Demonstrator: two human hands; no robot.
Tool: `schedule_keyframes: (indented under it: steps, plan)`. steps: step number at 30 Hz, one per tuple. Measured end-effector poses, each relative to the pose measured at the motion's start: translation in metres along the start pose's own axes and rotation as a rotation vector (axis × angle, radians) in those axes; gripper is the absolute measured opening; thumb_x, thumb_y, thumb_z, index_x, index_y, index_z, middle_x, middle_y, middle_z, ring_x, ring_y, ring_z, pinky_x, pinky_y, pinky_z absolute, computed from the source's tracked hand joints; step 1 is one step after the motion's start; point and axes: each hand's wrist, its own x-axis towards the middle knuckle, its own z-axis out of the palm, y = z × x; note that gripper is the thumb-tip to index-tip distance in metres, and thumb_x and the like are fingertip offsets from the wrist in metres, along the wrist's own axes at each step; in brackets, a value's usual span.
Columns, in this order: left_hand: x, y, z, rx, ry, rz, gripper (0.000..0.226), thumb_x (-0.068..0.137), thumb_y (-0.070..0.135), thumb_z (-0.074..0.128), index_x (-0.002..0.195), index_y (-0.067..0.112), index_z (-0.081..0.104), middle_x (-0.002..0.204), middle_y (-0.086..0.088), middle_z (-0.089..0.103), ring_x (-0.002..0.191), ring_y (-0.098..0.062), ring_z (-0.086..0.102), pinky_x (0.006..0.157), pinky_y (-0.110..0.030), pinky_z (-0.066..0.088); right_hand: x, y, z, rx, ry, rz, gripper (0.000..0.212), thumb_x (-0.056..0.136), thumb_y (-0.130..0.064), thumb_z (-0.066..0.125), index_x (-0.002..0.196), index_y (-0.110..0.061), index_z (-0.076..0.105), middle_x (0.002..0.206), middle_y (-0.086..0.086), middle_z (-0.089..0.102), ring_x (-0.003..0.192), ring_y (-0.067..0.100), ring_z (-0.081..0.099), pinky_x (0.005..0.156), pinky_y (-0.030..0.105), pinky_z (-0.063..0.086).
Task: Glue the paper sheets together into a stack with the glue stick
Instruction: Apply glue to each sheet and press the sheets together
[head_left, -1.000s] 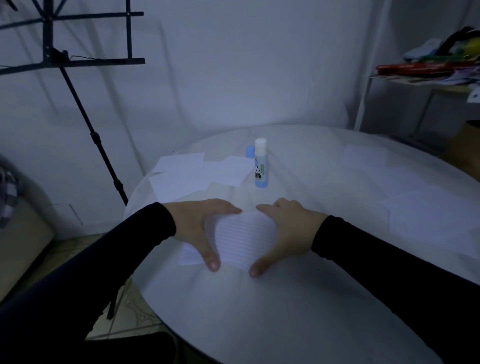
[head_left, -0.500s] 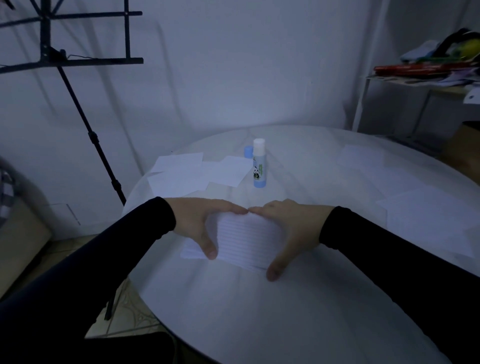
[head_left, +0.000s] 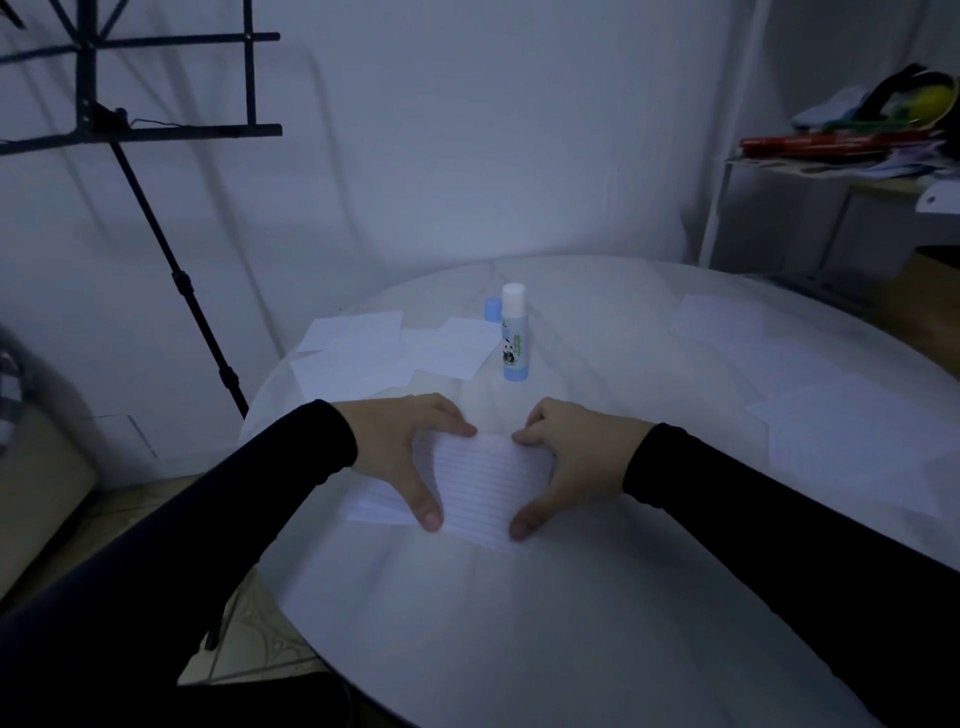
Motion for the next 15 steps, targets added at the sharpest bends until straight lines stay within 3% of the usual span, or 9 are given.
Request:
schedule_keyframes:
  steps: [4, 7, 8, 11, 15]
  plan:
    - [-0.002, -0.01, -0.003, 0.012, -0.027, -0.044, 0.121, 0.026, 0.072, 0.076, 0.138, 0.047, 0.037, 0.138, 0.029, 0.024, 0.135, -0.002, 0.023, 0.118, -0.032, 0.016, 0.008, 0.001, 0.005, 0.044, 0.03, 0.02, 0.089, 0.058, -0.076, 0.067, 0.126, -0.022, 0.048, 0.121, -0.001, 0.038, 0.117, 0.016, 0.038, 0.104, 0.037, 0.037]
    - [-0.003, -0.009, -0.006, -0.069, 0.073, -0.04, 0.107, 0.033, 0.079, 0.071, 0.132, 0.052, 0.042, 0.138, 0.028, 0.034, 0.132, 0.001, 0.029, 0.115, -0.029, 0.022, 0.019, 0.012, 0.0, 0.248, 0.216, 0.05, 0.061, 0.061, -0.074, 0.066, 0.103, -0.031, 0.054, 0.098, -0.005, 0.043, 0.086, 0.007, 0.043, 0.089, 0.027, 0.038]
    - [-0.001, -0.007, -0.009, -0.111, 0.143, -0.032, 0.096, 0.04, 0.08, 0.069, 0.128, 0.052, 0.046, 0.135, 0.026, 0.04, 0.129, 0.001, 0.035, 0.111, -0.026, 0.027, 0.025, 0.016, -0.004, 0.349, 0.327, 0.085, 0.06, 0.065, -0.067, 0.07, 0.108, -0.029, 0.055, 0.101, -0.004, 0.047, 0.084, 0.007, 0.044, 0.085, 0.026, 0.038]
    - [0.019, -0.006, -0.018, -0.151, 0.382, -0.047, 0.061, 0.072, 0.062, 0.07, 0.126, 0.039, 0.054, 0.13, 0.017, 0.049, 0.122, -0.006, 0.046, 0.099, -0.021, 0.034, 0.046, 0.028, -0.014, 0.546, 0.595, 0.208, 0.073, 0.072, -0.048, 0.075, 0.131, -0.016, 0.047, 0.121, 0.004, 0.052, 0.098, 0.012, 0.05, 0.085, 0.024, 0.039]
    - [0.065, -0.017, -0.029, -0.076, 0.514, -0.172, 0.05, 0.088, 0.046, 0.061, 0.133, 0.024, 0.053, 0.143, 0.001, 0.045, 0.129, -0.017, 0.043, 0.106, -0.026, 0.03, 0.077, 0.033, -0.016, 0.801, 0.68, 0.265, 0.078, 0.073, -0.039, 0.077, 0.139, -0.015, 0.041, 0.132, 0.003, 0.053, 0.114, 0.017, 0.053, 0.09, 0.025, 0.042]
